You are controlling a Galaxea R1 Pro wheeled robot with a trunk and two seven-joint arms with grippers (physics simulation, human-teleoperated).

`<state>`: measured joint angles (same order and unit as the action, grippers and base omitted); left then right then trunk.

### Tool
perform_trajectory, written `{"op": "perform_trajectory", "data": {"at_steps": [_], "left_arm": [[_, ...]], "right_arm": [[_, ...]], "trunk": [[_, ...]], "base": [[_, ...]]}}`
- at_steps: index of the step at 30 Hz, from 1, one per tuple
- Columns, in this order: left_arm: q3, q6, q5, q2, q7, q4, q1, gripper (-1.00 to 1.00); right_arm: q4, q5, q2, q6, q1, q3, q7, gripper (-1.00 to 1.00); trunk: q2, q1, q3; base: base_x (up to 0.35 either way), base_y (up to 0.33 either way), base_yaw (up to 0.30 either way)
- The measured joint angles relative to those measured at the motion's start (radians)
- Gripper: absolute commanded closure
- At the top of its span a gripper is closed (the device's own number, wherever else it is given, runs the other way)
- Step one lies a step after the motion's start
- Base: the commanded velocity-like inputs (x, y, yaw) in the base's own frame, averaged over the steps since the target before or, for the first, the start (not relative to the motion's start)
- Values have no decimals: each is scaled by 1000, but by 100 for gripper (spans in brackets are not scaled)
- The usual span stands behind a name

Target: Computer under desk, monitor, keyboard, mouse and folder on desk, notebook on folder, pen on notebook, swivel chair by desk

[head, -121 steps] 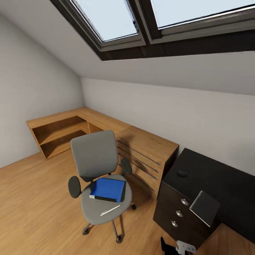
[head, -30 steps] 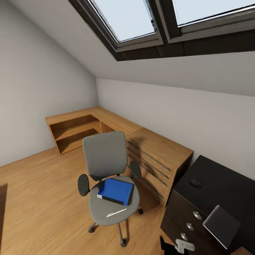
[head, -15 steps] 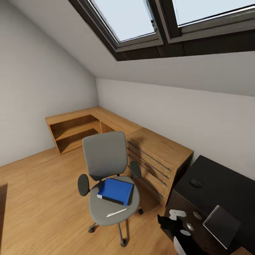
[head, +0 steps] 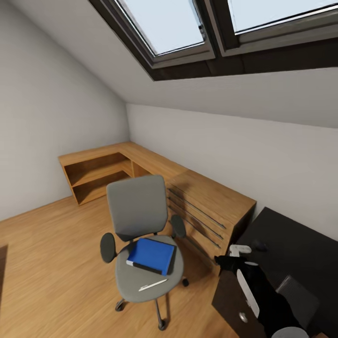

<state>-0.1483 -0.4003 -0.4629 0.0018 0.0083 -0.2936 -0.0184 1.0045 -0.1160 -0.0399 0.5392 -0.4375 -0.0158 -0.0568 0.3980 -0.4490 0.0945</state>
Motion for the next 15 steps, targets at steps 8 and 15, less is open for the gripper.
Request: {"op": "perform_trajectory", "data": {"at_steps": [8, 15], "left_arm": [[-4, 0, 2, -2, 0, 0, 0, -100], [-4, 0, 2, -3, 0, 0, 0, -100]], "right_arm": [[19, -7, -28, 25, -6, 6, 5, -100], [31, -8, -31, 24, -7, 79, 2, -100]], "trunk": [[0, 0, 0], [0, 0, 0]], "base": [[266, -174, 0], [262, -180, 0]]}}
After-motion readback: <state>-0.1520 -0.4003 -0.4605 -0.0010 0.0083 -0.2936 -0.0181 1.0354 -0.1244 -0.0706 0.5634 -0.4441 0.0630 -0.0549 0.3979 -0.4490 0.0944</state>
